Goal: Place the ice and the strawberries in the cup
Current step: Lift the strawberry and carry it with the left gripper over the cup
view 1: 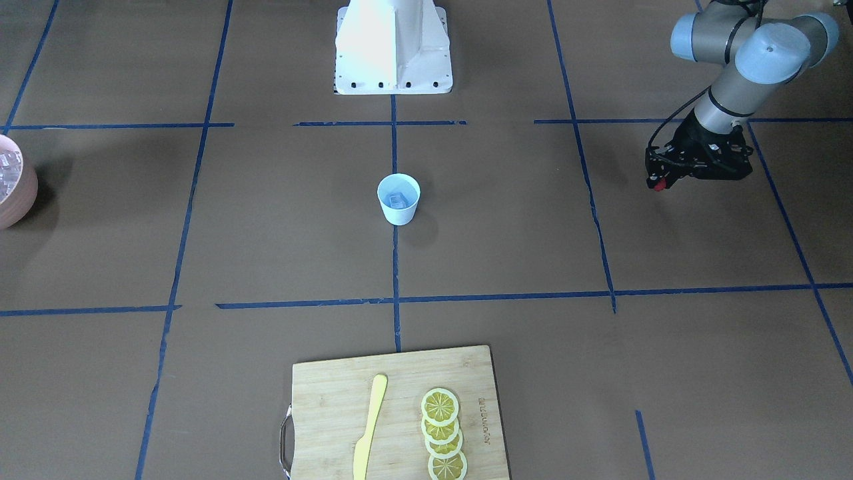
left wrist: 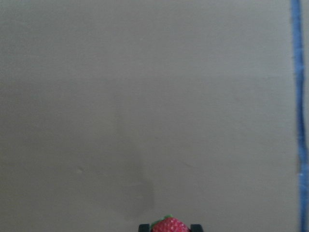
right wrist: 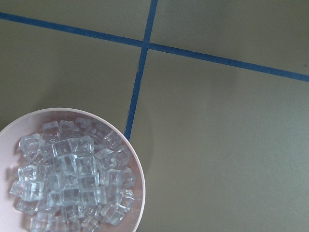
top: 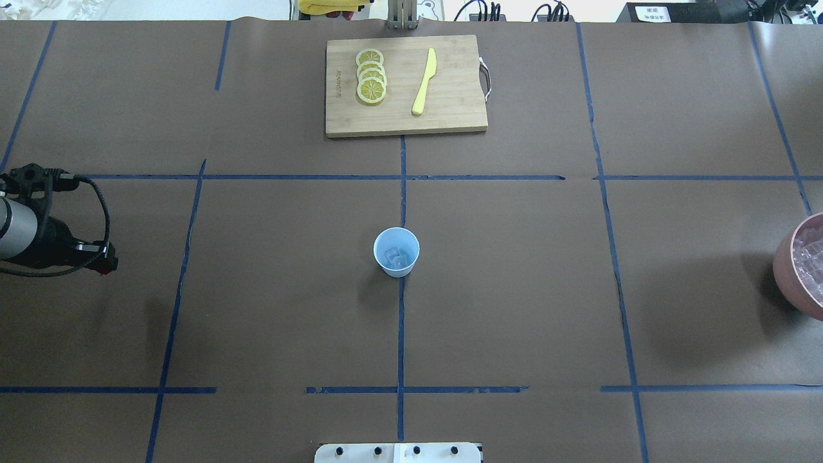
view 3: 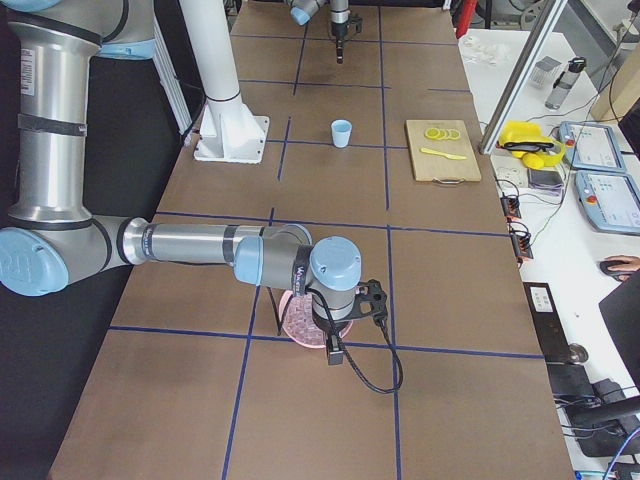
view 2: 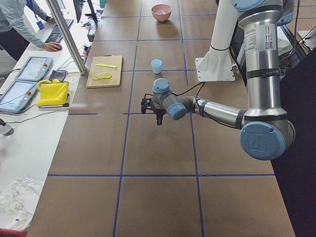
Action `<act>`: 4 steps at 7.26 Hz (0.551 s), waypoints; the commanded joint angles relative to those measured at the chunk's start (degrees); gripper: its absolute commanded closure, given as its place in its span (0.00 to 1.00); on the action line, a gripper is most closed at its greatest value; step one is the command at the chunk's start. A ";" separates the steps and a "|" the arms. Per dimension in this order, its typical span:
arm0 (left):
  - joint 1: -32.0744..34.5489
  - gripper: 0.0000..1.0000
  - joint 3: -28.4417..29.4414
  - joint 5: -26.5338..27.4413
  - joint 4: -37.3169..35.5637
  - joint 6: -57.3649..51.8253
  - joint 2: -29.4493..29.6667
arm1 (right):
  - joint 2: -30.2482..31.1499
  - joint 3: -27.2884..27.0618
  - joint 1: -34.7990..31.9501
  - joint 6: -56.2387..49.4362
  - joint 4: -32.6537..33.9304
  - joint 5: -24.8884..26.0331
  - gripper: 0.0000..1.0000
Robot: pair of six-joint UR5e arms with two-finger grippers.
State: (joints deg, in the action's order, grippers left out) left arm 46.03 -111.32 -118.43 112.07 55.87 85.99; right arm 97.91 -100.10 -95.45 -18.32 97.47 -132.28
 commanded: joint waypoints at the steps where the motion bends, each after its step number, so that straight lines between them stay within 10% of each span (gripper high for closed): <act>1: -0.06 1.00 -8.02 -0.05 -21.02 3.25 11.06 | 0.00 -0.09 0.00 0.04 0.00 -0.09 0.01; 4: -8.99 0.99 -2.19 0.39 -34.20 23.67 35.41 | 0.00 -0.53 0.00 0.30 0.00 -0.09 0.01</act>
State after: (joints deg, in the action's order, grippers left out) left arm 41.10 -116.92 -118.29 81.18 70.50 112.34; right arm 97.91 -100.55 -95.45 -18.18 97.47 -132.36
